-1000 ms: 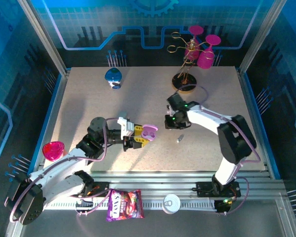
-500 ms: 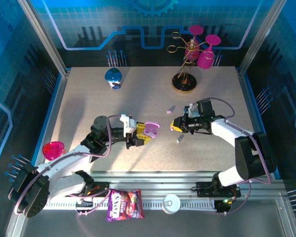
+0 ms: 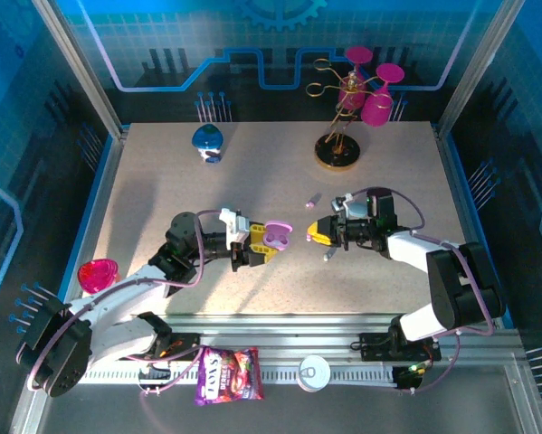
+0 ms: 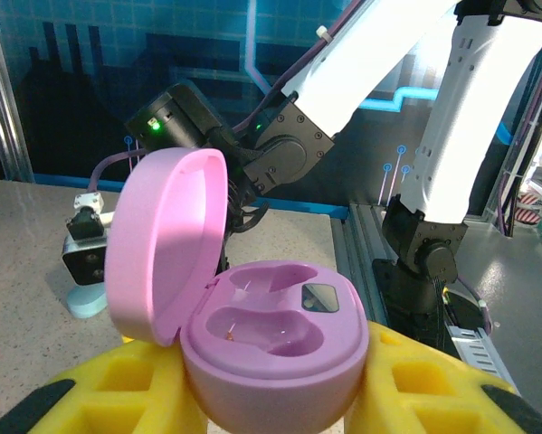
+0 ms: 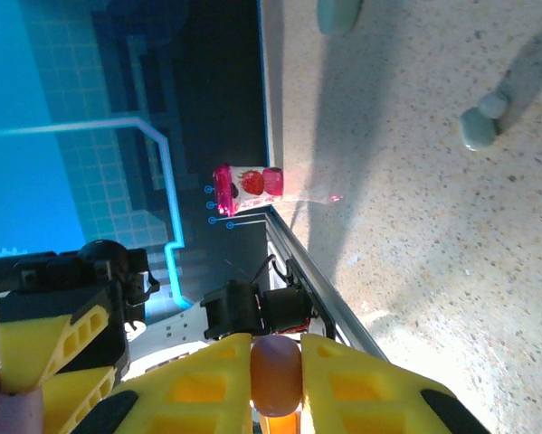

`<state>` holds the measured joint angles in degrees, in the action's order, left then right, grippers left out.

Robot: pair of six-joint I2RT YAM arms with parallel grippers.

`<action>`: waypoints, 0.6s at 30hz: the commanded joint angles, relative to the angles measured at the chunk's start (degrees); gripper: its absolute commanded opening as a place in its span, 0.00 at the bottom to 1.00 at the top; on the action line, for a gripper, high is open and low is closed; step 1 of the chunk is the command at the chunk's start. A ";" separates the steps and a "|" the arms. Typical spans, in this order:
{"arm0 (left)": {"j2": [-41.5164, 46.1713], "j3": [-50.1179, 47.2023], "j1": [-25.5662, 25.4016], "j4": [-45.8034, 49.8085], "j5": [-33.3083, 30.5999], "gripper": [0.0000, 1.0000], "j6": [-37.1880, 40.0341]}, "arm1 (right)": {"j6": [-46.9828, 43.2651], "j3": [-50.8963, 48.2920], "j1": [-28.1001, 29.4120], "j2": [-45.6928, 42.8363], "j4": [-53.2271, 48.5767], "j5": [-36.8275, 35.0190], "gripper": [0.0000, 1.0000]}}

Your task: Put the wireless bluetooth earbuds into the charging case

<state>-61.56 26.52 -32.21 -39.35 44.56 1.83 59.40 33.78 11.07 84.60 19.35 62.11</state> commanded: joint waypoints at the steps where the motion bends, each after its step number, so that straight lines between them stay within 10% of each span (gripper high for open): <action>1: -0.27 -0.72 -0.31 -1.74 -0.29 0.28 0.37 | 1.78 -0.70 -0.05 0.45 5.41 2.83 0.15; 18: 0.34 -0.68 -0.31 -0.99 -0.02 0.29 0.28 | 47.61 -11.50 1.74 15.56 62.12 -6.18 0.09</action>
<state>-61.58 26.39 -32.21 -39.33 44.56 1.83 98.98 23.27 11.88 98.70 67.51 58.46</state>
